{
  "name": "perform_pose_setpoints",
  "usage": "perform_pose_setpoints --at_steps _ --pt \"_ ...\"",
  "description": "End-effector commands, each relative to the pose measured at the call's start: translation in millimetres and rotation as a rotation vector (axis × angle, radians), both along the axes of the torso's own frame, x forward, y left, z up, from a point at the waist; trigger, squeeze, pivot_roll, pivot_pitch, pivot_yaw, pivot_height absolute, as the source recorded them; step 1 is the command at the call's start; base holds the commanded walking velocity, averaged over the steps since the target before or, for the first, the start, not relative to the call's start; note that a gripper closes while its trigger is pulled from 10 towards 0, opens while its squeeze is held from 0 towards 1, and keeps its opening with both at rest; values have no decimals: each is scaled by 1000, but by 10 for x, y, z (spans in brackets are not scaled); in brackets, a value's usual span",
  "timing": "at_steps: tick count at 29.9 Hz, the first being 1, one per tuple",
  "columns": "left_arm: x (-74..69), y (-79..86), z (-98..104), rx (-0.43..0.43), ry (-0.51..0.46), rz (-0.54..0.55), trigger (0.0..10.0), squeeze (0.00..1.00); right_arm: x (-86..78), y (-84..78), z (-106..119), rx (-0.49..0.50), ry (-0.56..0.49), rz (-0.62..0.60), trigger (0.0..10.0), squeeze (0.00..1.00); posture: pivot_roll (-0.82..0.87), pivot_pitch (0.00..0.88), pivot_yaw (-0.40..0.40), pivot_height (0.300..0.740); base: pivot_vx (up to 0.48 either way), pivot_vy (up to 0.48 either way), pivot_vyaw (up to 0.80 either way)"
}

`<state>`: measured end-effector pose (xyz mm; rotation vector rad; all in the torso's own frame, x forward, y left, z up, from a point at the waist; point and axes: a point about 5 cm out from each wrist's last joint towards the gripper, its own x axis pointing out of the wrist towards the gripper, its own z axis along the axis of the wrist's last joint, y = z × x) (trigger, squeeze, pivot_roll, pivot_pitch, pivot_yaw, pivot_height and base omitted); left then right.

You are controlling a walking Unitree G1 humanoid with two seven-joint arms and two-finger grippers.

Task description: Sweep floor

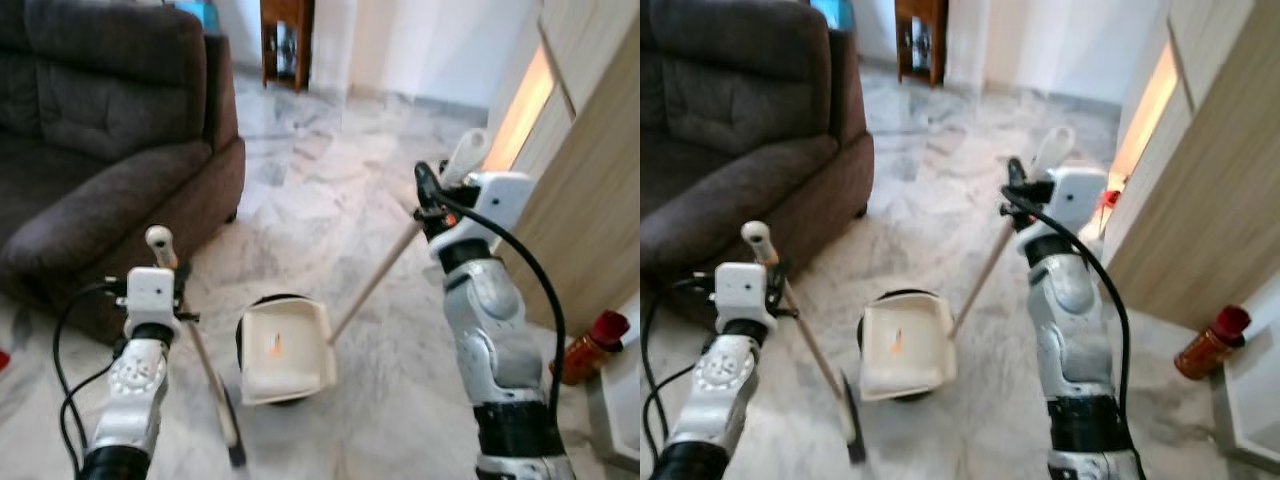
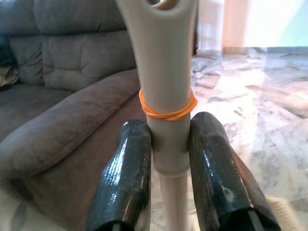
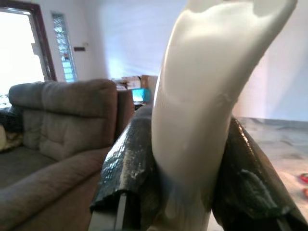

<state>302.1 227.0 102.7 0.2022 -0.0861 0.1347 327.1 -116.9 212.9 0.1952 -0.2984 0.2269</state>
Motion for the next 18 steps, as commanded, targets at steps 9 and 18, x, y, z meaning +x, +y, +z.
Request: perform_pose_setpoints --at_steps 9,18 --pt "32 -44 108 14 -52 -13 10000 0 -19 -35 146 17 -59 2 10000 0 38 0 -22 740 427 0 54" --pt "30 -41 114 9 -58 -12 10000 0 -27 -11 151 21 -59 14 10000 0 40 0 -23 740 413 0 617"
